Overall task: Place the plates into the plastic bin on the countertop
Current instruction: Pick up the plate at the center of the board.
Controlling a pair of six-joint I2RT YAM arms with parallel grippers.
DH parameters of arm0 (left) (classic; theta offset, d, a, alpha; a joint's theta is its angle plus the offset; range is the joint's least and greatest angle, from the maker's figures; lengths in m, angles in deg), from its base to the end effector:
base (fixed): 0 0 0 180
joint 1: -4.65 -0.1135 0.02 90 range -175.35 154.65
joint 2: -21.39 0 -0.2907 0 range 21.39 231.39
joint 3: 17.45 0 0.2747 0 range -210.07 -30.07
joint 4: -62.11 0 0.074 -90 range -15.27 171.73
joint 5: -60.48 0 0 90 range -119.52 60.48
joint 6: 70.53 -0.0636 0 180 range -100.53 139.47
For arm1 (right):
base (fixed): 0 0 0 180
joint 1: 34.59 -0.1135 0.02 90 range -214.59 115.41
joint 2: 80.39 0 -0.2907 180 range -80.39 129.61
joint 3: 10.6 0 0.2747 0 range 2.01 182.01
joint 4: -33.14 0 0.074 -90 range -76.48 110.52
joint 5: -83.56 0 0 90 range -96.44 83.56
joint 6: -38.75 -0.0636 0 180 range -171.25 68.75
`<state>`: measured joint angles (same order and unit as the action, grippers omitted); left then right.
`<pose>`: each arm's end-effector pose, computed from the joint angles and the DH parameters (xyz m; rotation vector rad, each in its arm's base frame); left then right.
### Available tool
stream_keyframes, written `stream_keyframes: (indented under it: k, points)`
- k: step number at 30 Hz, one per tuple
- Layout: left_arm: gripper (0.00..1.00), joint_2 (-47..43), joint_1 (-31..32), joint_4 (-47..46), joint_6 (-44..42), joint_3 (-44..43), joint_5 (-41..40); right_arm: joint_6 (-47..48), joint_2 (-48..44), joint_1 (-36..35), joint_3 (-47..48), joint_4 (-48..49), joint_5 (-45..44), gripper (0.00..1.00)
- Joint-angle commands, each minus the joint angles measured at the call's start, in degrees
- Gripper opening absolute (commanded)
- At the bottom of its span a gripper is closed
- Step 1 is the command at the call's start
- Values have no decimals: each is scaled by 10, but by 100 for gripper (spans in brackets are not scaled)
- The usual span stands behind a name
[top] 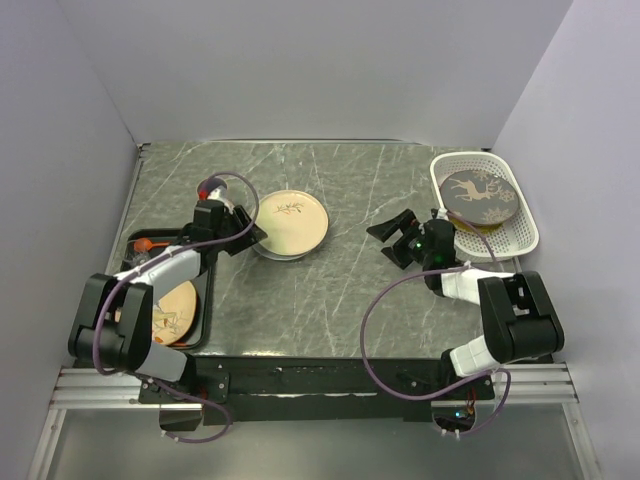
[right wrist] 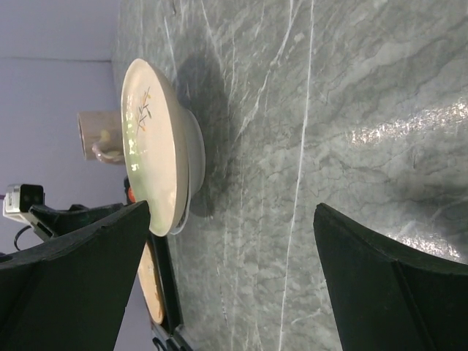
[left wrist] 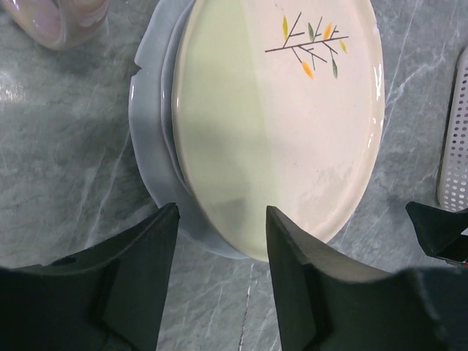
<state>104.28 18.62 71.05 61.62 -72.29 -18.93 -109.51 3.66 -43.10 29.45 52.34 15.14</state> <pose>0.3227 -0.0923 0.1907 -0.4577 2.2611 -0.7291 0.3015 0.0688 0.1560 0.6630 2.0496 1.0928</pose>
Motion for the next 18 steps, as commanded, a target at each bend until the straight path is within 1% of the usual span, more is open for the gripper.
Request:
stream_keyframes:
  k: [1, 5, 9, 12, 13, 15, 16, 18]
  points:
    - [52, 21, -4, -29, -17, -32, 3, -4, 9, -9, 27, 44, 1, 99]
    - [44, 46, -6, -32, -20, -45, 10, -4, 29, -12, 38, 48, 4, 99]
    - [39, 68, -6, -39, -22, -54, 20, -8, 54, -16, 50, 57, 7, 99]
    - [33, 79, -8, -45, -22, -55, 24, -10, 72, -19, 64, 60, 13, 99]
    - [27, 80, -9, -46, -22, -54, 27, -9, 78, -21, 67, 60, 14, 99]
    - [23, 82, -10, -51, -22, -50, 31, -8, 90, -27, 81, 58, 15, 99]
    - [18, 82, -10, -52, -22, -49, 33, -9, 95, -29, 86, 56, 16, 99]
    - [15, 86, -11, -52, -23, -48, 36, -8, 108, -37, 99, 55, 17, 99]
